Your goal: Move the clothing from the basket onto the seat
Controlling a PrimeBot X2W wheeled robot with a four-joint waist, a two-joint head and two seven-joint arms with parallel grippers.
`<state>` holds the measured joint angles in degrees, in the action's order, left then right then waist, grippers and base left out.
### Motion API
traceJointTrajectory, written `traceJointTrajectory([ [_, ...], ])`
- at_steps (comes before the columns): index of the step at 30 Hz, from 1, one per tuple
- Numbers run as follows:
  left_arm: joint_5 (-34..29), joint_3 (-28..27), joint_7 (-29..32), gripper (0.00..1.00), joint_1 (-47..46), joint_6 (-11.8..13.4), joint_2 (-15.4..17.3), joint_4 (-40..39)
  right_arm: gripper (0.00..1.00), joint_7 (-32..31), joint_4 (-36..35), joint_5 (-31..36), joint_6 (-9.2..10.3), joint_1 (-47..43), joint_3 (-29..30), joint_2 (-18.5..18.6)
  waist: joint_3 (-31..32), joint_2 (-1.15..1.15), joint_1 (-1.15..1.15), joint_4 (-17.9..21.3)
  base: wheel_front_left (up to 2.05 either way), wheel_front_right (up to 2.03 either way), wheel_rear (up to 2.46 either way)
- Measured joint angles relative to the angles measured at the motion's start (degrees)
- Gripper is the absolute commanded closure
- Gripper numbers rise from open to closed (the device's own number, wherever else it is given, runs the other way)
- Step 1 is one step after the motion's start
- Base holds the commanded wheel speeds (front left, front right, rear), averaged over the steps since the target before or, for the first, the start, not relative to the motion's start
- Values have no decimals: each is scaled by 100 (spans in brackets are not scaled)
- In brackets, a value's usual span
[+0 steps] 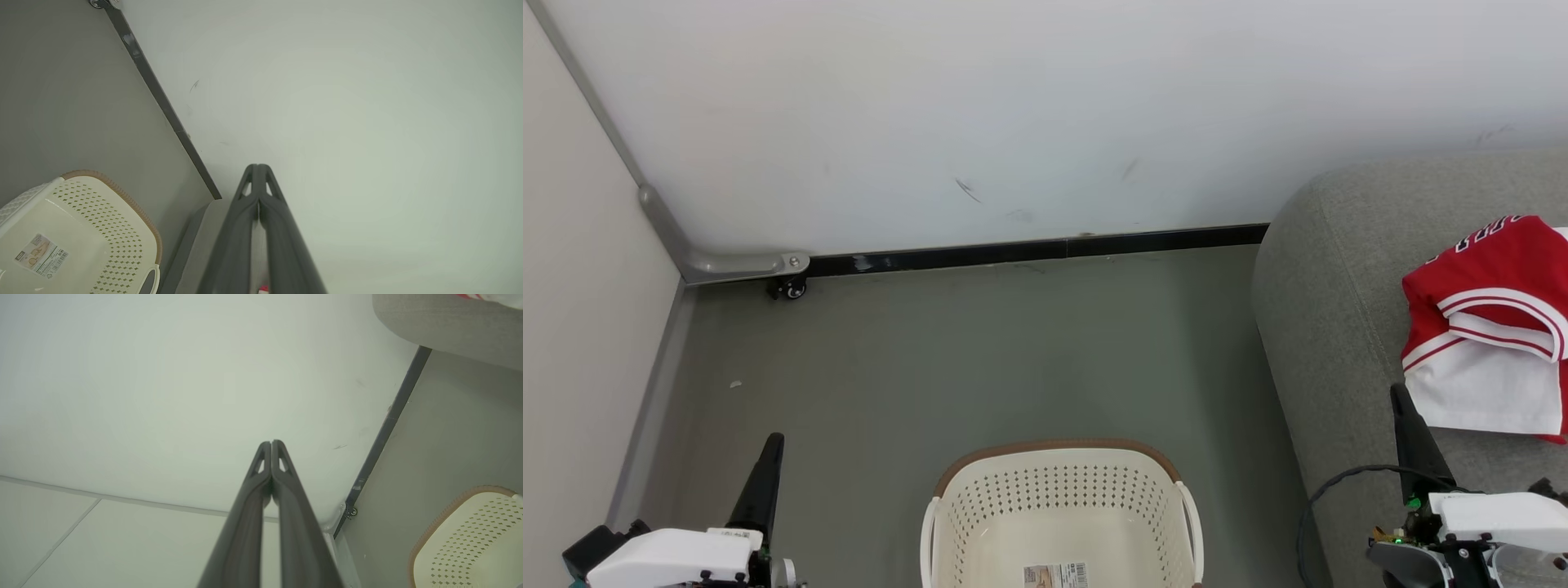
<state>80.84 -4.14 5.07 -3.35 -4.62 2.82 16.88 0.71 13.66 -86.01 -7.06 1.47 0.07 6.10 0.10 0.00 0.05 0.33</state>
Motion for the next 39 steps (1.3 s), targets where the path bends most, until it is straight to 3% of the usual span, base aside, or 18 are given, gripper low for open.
traceJointTrajectory([
  [14, 1044, -140, 199, 100, -59, -246, -68, -25, 100, -122, 89, -1123, 0, 138, 101, 70, -25, 0, -1, -35, 0, 0, 0],
  [39, 1078, -132, 196, 100, -59, -246, -80, -60, 100, -132, 115, -1131, 0, 138, 121, 73, -27, 0, -3, -34, 0, 0, 0],
])
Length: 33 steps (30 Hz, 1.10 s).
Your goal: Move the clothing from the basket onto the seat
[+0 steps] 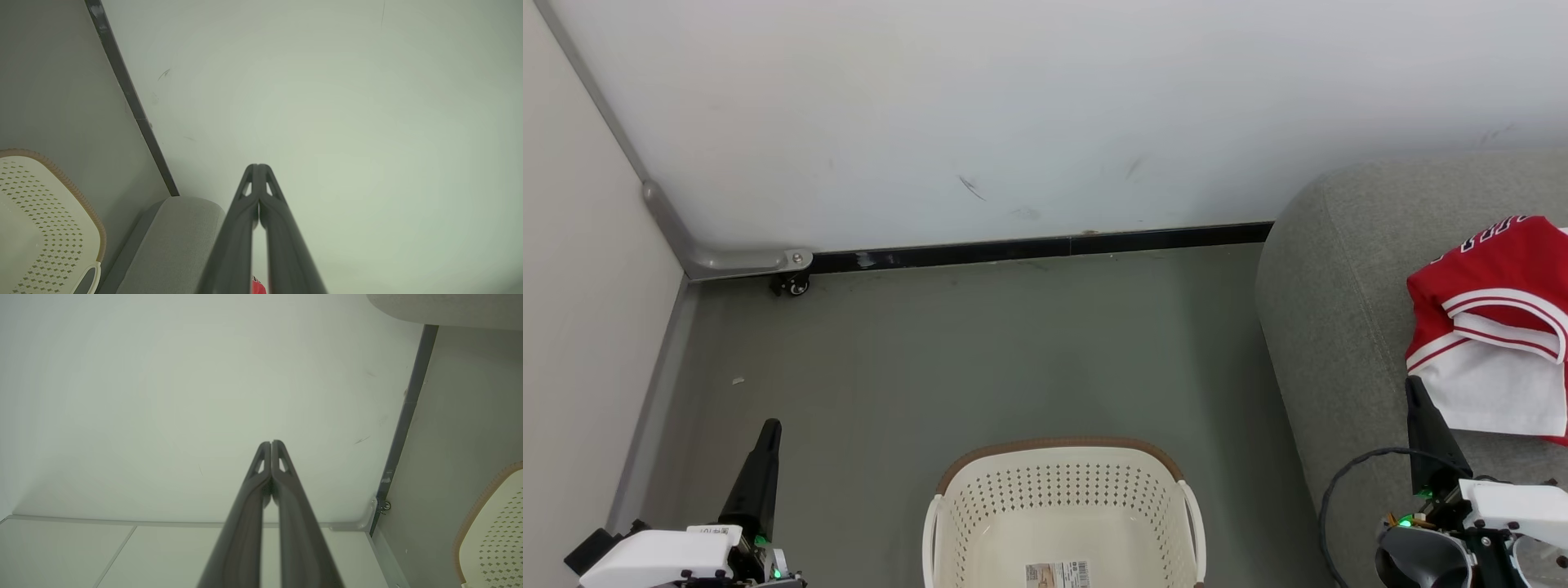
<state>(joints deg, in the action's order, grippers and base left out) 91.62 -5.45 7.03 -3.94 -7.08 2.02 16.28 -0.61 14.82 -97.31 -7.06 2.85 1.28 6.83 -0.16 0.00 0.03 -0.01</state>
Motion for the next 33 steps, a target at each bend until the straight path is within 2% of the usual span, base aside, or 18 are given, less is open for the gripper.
traceJointTrajectory([
  [33, 1, 23, -7, 100, 1, 0, 0, -25, 100, -46, 8, 2, 0, 1, 22, -7, -1, 0, -1, 1, 0, 0, 0],
])
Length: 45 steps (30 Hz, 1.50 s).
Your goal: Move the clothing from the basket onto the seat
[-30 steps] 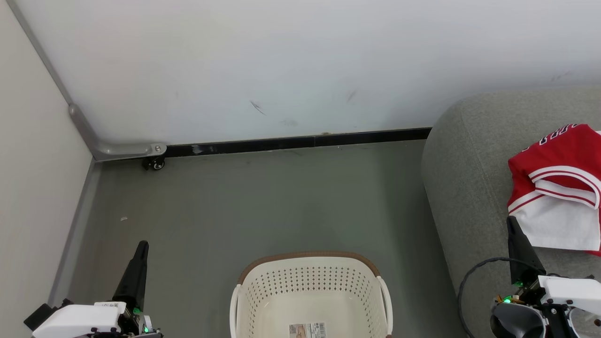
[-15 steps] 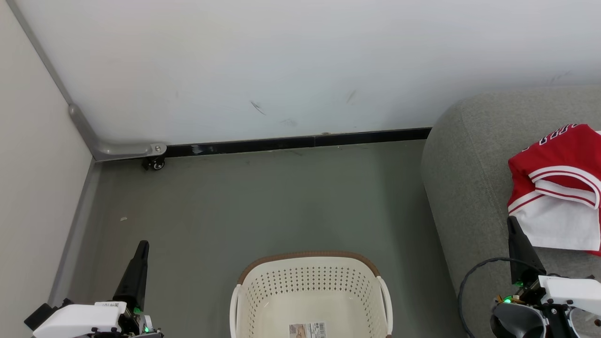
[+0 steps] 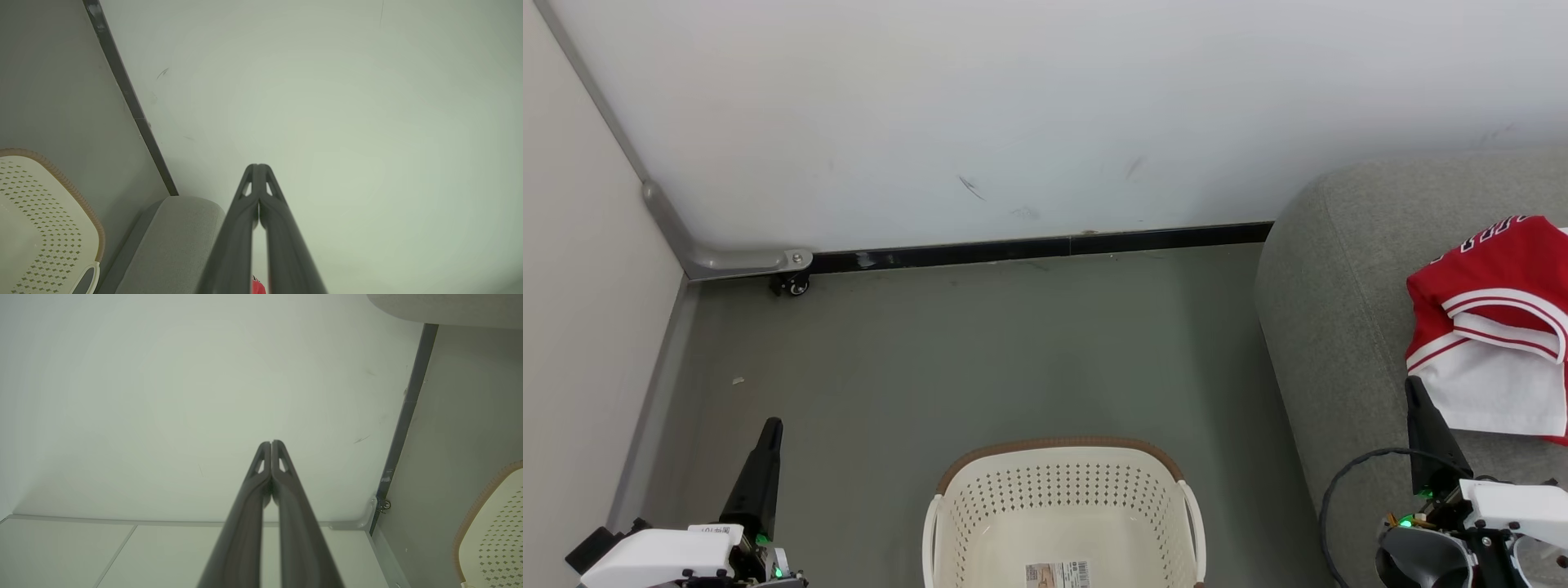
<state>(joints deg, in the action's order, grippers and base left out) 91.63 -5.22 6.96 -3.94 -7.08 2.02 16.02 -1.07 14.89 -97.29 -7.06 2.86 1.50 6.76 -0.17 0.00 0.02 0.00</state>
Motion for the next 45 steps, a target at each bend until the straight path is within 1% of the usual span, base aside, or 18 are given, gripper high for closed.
traceJointTrajectory([
  [45, 0, 11, -18, 100, 0, 0, 0, -9, 100, -19, 11, 8, 0, 10, 29, -35, 0, 0, 0, 0, 0, 0, 0],
])
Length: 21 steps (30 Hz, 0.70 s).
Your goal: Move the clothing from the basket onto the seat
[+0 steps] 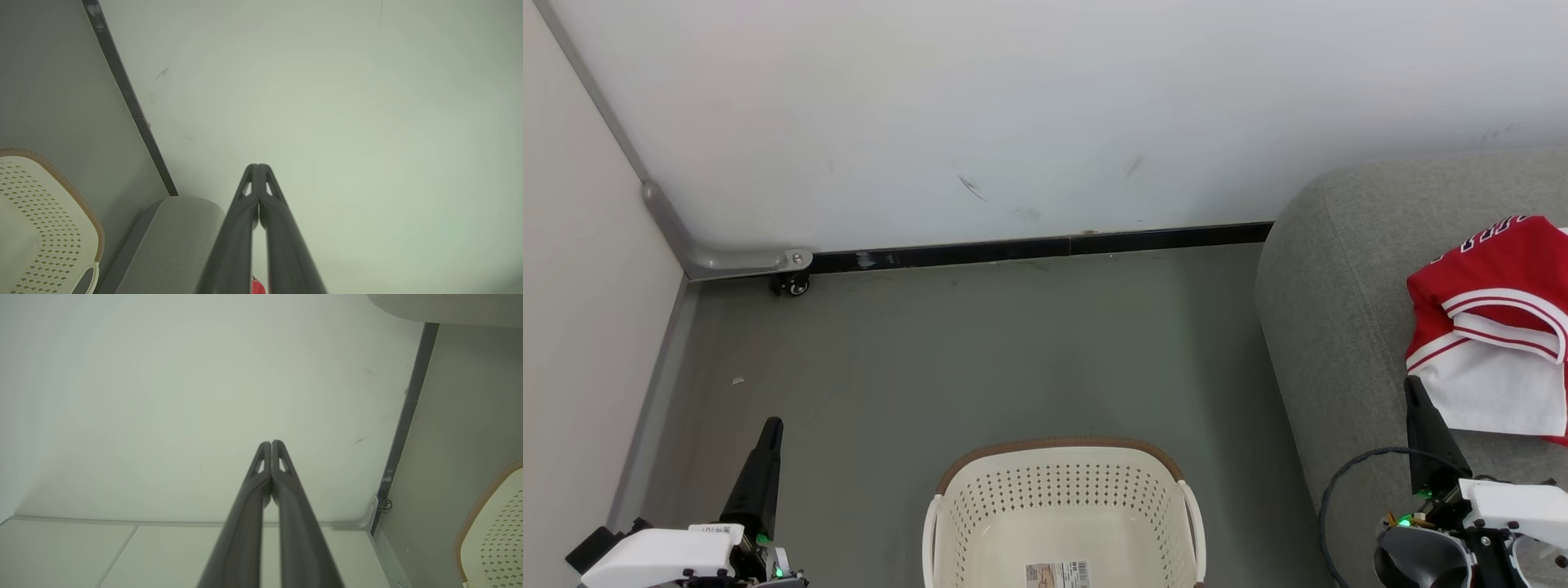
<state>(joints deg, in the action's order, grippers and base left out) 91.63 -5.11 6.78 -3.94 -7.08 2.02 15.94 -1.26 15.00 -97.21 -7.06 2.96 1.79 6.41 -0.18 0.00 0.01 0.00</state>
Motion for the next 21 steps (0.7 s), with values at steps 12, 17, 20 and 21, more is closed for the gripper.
traceJointTrajectory([
  [12, 1, 3, -1, 100, 0, 0, 0, -1, 100, -1, 1, 1, 0, 1, 13, -15, 0, 0, 0, 0, 0, 0, 0],
  [17, 1, 4, -1, 100, 0, 0, 0, -2, 100, -35, 2, 1, 0, 1, 18, -29, 0, 0, 0, 0, 0, 0, 0],
  [20, 1, 4, -1, 100, 0, 0, 0, -2, 100, -42, 2, 1, 0, 1, 19, -31, 0, 0, 0, 0, 0, 0, 0],
  [21, 1, 4, -1, 100, 0, 0, 0, -2, 100, -42, 2, 1, 0, 1, 20, -32, 0, 0, 0, 0, 0, 0, 0],
])
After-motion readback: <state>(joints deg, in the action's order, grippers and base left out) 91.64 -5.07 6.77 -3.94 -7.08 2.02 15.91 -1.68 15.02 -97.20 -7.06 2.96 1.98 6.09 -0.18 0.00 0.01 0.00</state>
